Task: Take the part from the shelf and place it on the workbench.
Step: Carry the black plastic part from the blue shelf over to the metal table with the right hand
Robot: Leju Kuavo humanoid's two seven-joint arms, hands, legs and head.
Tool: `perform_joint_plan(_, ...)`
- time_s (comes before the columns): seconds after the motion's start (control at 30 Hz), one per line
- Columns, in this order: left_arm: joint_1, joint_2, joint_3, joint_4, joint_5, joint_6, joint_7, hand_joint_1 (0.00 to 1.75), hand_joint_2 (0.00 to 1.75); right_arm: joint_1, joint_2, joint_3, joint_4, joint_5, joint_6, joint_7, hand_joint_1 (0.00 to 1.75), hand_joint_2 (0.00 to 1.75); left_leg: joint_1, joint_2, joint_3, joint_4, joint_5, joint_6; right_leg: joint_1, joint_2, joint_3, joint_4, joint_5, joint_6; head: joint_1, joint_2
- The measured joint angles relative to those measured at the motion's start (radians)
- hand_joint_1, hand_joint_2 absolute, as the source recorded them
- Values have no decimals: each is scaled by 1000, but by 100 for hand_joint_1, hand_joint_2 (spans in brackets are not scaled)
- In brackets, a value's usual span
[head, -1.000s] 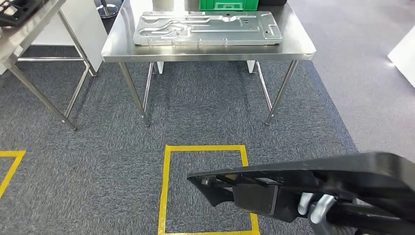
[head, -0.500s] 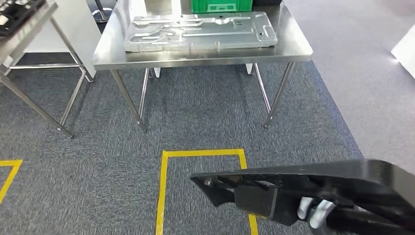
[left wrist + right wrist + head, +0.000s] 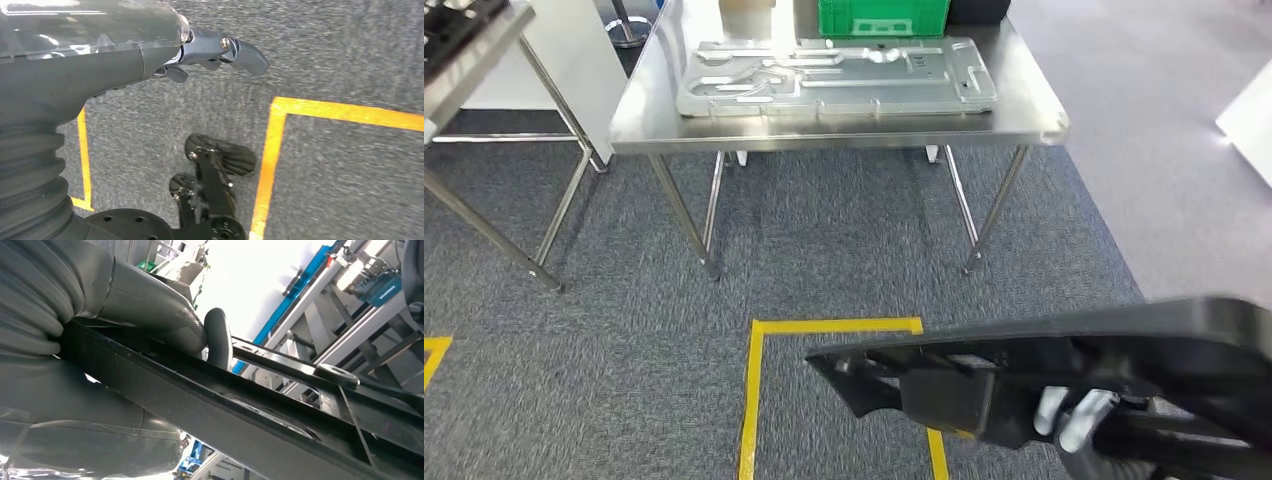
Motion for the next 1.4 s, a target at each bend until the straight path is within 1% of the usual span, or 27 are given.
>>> perform_joint_plan(0.07,-2,0,0,0,-3,0,0,0,175,-3,-5,0,2,-4,-5,0,166,175,-1,0,6,-1,-7,5,-3,0,-76,113,-52,9,3,0)
perform_joint_plan(0.1,-2,0,0,0,-4,0,1,0,175,-2,-7,0,3,-6,-6,0,166,175,-1,-1,9,-1,-12,5,-5,0,-114,156,-64,12,3,0)
perform_joint_plan(0.13,-1,0,0,0,-5,0,2,0,175,-2,-9,0,3,-9,-6,0,166,175,-1,-1,14,0,-18,4,-7,-1,-138,173,-56,15,2,0)
perform_joint_plan(0.17,-1,0,0,0,-5,0,2,0,175,-1,-10,-1,4,-12,-5,0,166,175,-1,-2,22,0,-25,2,-8,-1,-145,153,-25,17,2,0)
perform_joint_plan(0.23,0,-1,0,0,-5,0,3,0,175,-2,-13,-2,4,-16,-1,0,166,175,1,-3,43,-1,-42,-3,-9,-2,-116,41,73,16,3,0)
perform_joint_plan(0.27,-1,-2,0,0,-5,0,3,0,175,-3,-14,-3,5,-18,0,0,166,175,0,-3,52,-2,-50,-7,-7,-3,-102,-14,99,12,3,0)
perform_joint_plan(0.3,-3,-2,0,0,-5,0,3,0,175,-5,-15,-5,6,-20,2,0,166,175,0,-3,57,-3,-57,-13,-3,-5,-92,-50,113,5,3,0)
perform_joint_plan(0.33,-4,-3,0,0,-4,0,4,0,175,-6,-17,-8,7,-22,3,0,166,175,-1,-2,63,-3,-61,-19,0,-5,-89,-67,113,-3,4,0)
perform_joint_plan(0.43,-7,-3,0,0,1,0,4,0,175,-8,-19,-15,9,-28,13,0,166,175,-3,-2,75,13,-68,-36,-1,-3,-70,-84,106,-27,4,0)
perform_joint_plan(0.5,-9,-4,0,0,2,1,5,0,175,-10,-19,-20,9,-29,25,0,166,175,0,-1,45,81,-92,-44,-4,-3,-47,-90,96,-39,2,0)
perform_joint_plan(0.6,-8,-5,0,0,4,3,6,0,175,-11,-19,-24,9,-28,36,0,166,175,4,-1,-73,260,-159,-52,-4,-4,-24,-91,74,-44,0,0)
perform_joint_plan(0.63,-5,-5,0,0,4,3,6,0,175,-11,-19,-24,9,-28,37,0,166,175,5,-1,-103,287,-163,-54,-5,-3,-15,-91,66,-43,0,0)
perform_joint_plan(0.67,-3,-5,0,0,4,3,6,0,175,-11,-19,-24,9,-28,39,0,166,175,6,-1,-117,278,-145,-54,-5,-1,-3,-91,57,-42,0,0)
perform_joint_plan(0.77,1,-5,1,0,5,4,6,0,175,-9,-14,-25,4,-20,47,0,166,175,7,1,-93,114,-9,-52,-6,-1,41,-90,23,-30,1,0)
perform_joint_plan(0.8,1,-5,2,0,7,5,6,0,175,-8,-11,-25,2,-16,51,0,166,175,4,2,-84,73,16,-48,-6,-1,50,-90,13,-24,1,0)
perform_joint_plan(0.83,2,-5,2,0,10,6,7,0,175,-7,-8,-25,0,-12,55,0,166,175,2,4,-80,53,25,-43,-6,-1,55,-91,5,-18,1,0)
perform_joint_plan(0.9,3,-6,4,0,16,10,8,0,175,-7,-2,-25,-4,-8,64,0,166,175,-1,4,-71,45,16,-26,-5,0,63,-90,1,-3,1,0)
perform_joint_plan(0.97,4,-7,7,0,21,14,9,0,175,-13,4,-25,-6,-10,74,0,166,175,1,2,-51,32,15,-13,-7,-1,60,-58,1,8,3,0)
perform_joint_plan(1.03,2,-8,10,0,24,17,9,0,175,-26,8,-25,-4,-16,80,0,166,175,3,1,-28,19,8,-4,-8,-2,4,41,-19,14,6,0)
perform_joint_plan(1.1,1,-8,12,0,25,18,9,0,175,-36,10,-25,1,-23,82,0,166,175,2,-1,-12,14,-4,0,-8,-2,-85,159,-65,18,7,0)
perform_joint_plan(1.13,1,-8,13,0,25,18,9,0,175,-38,11,-25,3,-26,81,0,166,175,1,-2,-2,14,-13,1,-8,-2,-120,189,-79,17,7,0)
perform_joint_plan(1.17,1,-8,14,0,25,18,9,0,175,-40,11,-25,5,-28,81,0,166,175,-1,-4,10,14,-23,1,-7,-2,-140,187,-73,14,8,0)
perform_joint_plan(1.2,2,-8,15,0,25,18,10,0,175,-41,11,-25,6,-30,80,0,166,175,-3,-6,25,13,-33,0,-4,-2,-144,153,-44,8,8,0)
perform_joint_plan(1.27,3,-10,17,0,26,18,10,0,175,-42,12,-26,6,-32,79,0,166,175,-7,-8,54,13,-54,-1,6,-2,-127,34,61,-14,8,0)
perform_joint_plan(1.3,2,-12,17,1,27,18,10,0,175,-43,12,-26,6,-32,80,0,166,175,-8,-9,64,11,-63,-5,13,-1,-120,-15,97,-24,7,0)
perform_joint_plan(1.33,2,-13,18,1,28,19,11,0,175,-43,12,-27,6,-33,81,0,166,175,-9,-10,69,6,-71,-10,18,-1,-115,-46,121,-32,6,0)
perform_joint_plan(1.4,0,-15,22,1,33,20,12,0,175,-47,13,-28,6,-35,89,0,166,175,-10,-11,82,3,-74,-23,21,1,-104,-72,123,-42,5,0)
